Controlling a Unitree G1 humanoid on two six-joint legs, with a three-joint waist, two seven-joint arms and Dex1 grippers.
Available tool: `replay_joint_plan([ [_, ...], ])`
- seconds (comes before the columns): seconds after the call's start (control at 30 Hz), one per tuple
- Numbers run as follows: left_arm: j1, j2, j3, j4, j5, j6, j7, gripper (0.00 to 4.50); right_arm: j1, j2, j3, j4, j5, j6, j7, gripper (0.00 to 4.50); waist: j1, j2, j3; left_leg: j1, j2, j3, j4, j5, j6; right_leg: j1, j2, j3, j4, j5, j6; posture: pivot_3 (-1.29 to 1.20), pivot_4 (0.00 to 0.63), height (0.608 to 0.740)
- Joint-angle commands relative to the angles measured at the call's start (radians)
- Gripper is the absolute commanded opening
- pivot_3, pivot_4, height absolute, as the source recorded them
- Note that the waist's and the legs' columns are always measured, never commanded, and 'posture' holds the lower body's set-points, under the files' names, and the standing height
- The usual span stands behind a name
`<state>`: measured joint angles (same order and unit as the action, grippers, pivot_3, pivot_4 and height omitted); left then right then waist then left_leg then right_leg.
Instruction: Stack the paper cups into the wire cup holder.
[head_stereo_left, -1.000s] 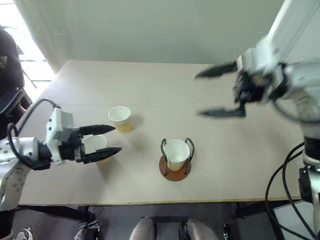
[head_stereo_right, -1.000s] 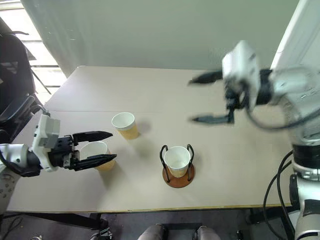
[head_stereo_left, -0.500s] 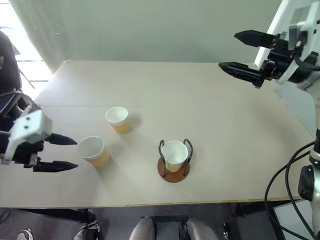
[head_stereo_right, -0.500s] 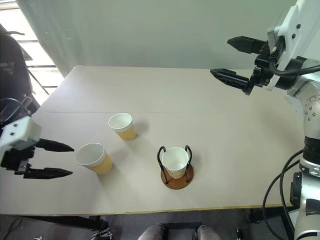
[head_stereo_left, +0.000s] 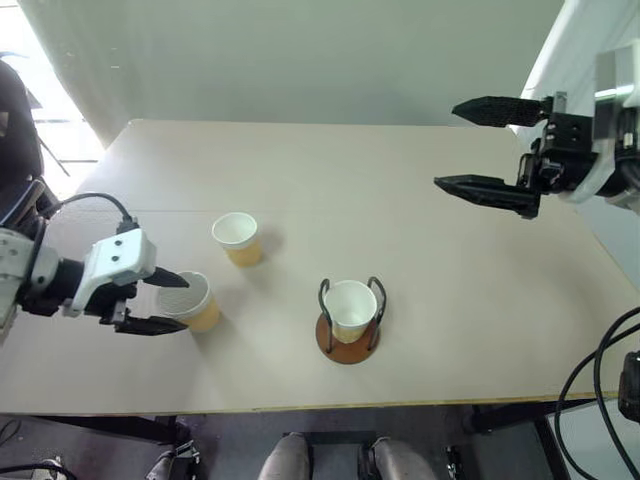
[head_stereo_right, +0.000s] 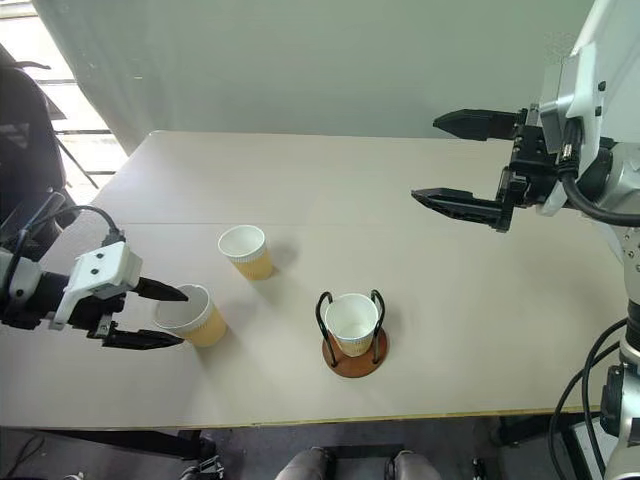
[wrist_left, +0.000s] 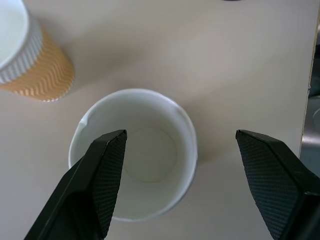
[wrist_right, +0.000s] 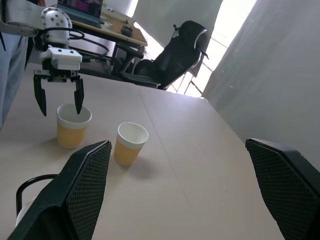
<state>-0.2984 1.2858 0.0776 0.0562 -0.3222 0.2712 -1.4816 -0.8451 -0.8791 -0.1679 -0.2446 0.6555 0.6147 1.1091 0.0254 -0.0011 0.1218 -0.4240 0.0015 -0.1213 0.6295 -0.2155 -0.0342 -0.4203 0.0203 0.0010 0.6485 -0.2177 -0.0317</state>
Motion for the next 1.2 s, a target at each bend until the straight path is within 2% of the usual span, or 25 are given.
replay_joint_plan([
  [0.03, -0.044, 0.0, -0.057, 0.069, 0.112, -0.113, 0.011, 3.76, -0.009, -0.02, -0.038, -0.038, 0.024, 0.006, -0.025, 4.45, -0.001, 0.0, 0.0, 0.0, 0.0, 0.0, 0.0, 0.002, 0.003, 0.0, 0.0, 0.0, 0.0, 0.0, 0.0, 0.0, 0.15, 0.74],
  [0.43, -0.221, -0.138, -0.202, 0.134, 0.188, -0.178, -0.045, 3.76, 0.033, -0.035, -0.051, -0.112, 0.069, 0.042, -0.063, 4.45, 0.004, 0.0, 0.0, -0.002, 0.0, 0.0, 0.0, 0.004, 0.008, 0.0, 0.0, 0.0, -0.002, 0.001, 0.002, 0.0, 0.15, 0.74],
  [0.77, -0.307, -0.157, -0.29, 0.23, 0.299, -0.322, -0.096, 3.76, 0.085, -0.057, -0.066, -0.176, 0.102, 0.06, -0.105, 4.45, 0.001, 0.0, 0.0, -0.002, 0.0, 0.0, 0.0, 0.006, 0.011, 0.0, 0.0, 0.0, -0.002, 0.002, 0.005, 0.0, 0.15, 0.74],
  [0.87, -0.333, -0.165, -0.319, 0.264, 0.343, -0.366, -0.097, 3.12, 0.099, -0.062, -0.074, -0.192, 0.11, 0.062, -0.116, 4.5, 0.001, 0.0, 0.0, -0.002, 0.0, 0.0, 0.001, 0.007, 0.012, 0.0, 0.0, 0.0, -0.002, 0.003, 0.007, 0.0, 0.15, 0.74],
  [1.03, -0.357, -0.174, -0.346, 0.3, 0.359, -0.403, -0.119, 1.33, 0.113, -0.07, -0.08, -0.204, 0.123, 0.066, -0.131, 4.5, 0.001, 0.0, 0.0, -0.003, 0.0, 0.0, 0.002, 0.008, 0.013, 0.0, 0.0, 0.0, -0.002, 0.004, 0.008, 0.0, 0.15, 0.74],
  [1.13, -0.379, -0.185, -0.372, 0.295, 0.329, -0.399, -0.133, 0.27, 0.189, -0.113, -0.115, -0.244, 0.154, 0.084, -0.083, 4.5, 0.008, 0.0, 0.0, -0.004, -0.001, 0.0, 0.002, 0.008, 0.013, 0.0, 0.0, 0.0, -0.002, 0.004, 0.008, 0.0, 0.15, 0.74],
  [1.17, -0.393, -0.189, -0.382, 0.296, 0.311, -0.391, -0.133, 0.04, 0.231, -0.137, -0.134, -0.261, 0.164, 0.085, -0.049, 4.5, 0.012, -0.001, 0.0, -0.004, -0.001, 0.0, 0.002, 0.008, 0.013, 0.0, 0.0, 0.0, -0.003, 0.004, 0.008, 0.0, 0.15, 0.74],
  [1.2, -0.417, -0.191, -0.397, 0.301, 0.286, -0.385, -0.133, 0.04, 0.28, -0.162, -0.16, -0.277, 0.172, 0.087, -0.02, 4.5, 0.018, -0.001, 0.0, -0.005, -0.001, 0.0, 0.002, 0.008, 0.014, 0.0, 0.0, 0.0, -0.003, 0.004, 0.009, 0.0, 0.15, 0.74],
])
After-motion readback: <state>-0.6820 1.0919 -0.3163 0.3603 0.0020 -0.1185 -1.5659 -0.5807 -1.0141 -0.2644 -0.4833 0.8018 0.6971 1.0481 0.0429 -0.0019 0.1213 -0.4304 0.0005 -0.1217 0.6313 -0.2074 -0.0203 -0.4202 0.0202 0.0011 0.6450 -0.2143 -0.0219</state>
